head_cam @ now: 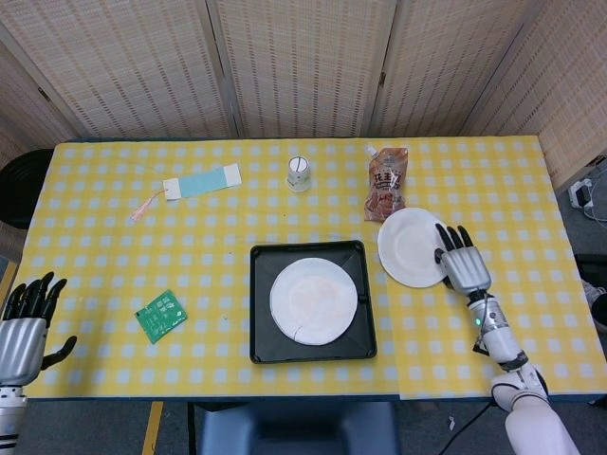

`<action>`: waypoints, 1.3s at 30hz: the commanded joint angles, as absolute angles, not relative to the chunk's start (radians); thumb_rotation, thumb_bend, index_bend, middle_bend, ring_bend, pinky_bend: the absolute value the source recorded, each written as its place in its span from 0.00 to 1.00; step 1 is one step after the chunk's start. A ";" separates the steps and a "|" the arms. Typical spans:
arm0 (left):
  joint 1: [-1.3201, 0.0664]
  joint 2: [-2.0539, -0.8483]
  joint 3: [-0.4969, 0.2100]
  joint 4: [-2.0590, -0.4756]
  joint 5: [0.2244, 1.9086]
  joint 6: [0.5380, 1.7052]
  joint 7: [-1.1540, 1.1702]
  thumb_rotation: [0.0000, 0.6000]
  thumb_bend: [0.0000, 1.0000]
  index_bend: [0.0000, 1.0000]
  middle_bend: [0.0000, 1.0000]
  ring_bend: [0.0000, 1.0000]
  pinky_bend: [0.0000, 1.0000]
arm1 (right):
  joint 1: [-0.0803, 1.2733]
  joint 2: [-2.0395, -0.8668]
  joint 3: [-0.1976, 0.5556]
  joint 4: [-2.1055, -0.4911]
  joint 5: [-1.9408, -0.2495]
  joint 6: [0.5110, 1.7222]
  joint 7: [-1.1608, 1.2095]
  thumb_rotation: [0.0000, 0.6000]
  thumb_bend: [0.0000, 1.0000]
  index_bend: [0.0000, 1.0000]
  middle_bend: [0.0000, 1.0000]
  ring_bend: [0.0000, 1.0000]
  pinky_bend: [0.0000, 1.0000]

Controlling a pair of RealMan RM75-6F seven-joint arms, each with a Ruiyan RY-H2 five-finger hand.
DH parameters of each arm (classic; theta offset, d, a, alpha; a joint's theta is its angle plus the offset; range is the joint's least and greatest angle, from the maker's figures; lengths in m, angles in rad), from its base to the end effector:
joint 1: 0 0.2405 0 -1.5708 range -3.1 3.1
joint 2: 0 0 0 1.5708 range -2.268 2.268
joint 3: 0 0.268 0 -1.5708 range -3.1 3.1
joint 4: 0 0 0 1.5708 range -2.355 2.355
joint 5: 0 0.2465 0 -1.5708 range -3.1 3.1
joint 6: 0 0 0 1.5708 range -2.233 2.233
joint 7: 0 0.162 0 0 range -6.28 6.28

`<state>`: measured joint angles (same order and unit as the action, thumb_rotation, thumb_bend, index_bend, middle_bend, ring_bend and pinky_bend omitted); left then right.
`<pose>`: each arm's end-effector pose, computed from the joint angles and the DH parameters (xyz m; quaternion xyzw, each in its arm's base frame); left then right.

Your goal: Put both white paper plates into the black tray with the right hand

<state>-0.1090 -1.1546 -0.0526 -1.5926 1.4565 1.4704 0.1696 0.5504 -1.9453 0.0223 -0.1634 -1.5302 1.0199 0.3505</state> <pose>-0.3385 0.2118 0.1214 -0.6160 -0.3482 -0.3394 0.6198 -0.3858 -0.3998 -0.0196 0.7188 -0.3062 0.2689 0.5633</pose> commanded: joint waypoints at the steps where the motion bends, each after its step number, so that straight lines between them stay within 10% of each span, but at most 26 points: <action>1: -0.108 -1.154 -0.051 -1.591 1.464 1.475 0.161 1.00 0.30 0.00 0.00 0.00 0.00 | 0.552 -1.948 0.027 -0.162 -1.525 1.016 0.352 1.00 0.43 0.53 0.00 0.00 0.00; 16: -0.113 -1.153 -0.025 -1.564 1.542 1.488 0.089 1.00 0.39 0.00 0.00 0.00 0.00 | 0.550 -1.936 0.043 -0.177 -1.516 1.085 0.365 1.00 0.47 0.65 0.01 0.00 0.00; 39: -0.120 -1.142 -0.030 -1.580 1.526 1.470 0.084 1.00 0.42 0.00 0.00 0.00 0.00 | 0.493 -1.781 0.015 -0.480 -1.633 1.686 0.251 1.00 0.47 0.65 0.02 0.00 0.00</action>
<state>-0.1212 -1.1449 -0.0297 -1.5785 1.5244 1.4678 0.0891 0.4889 -1.8021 0.0314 -0.4297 -1.6000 1.6547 0.2938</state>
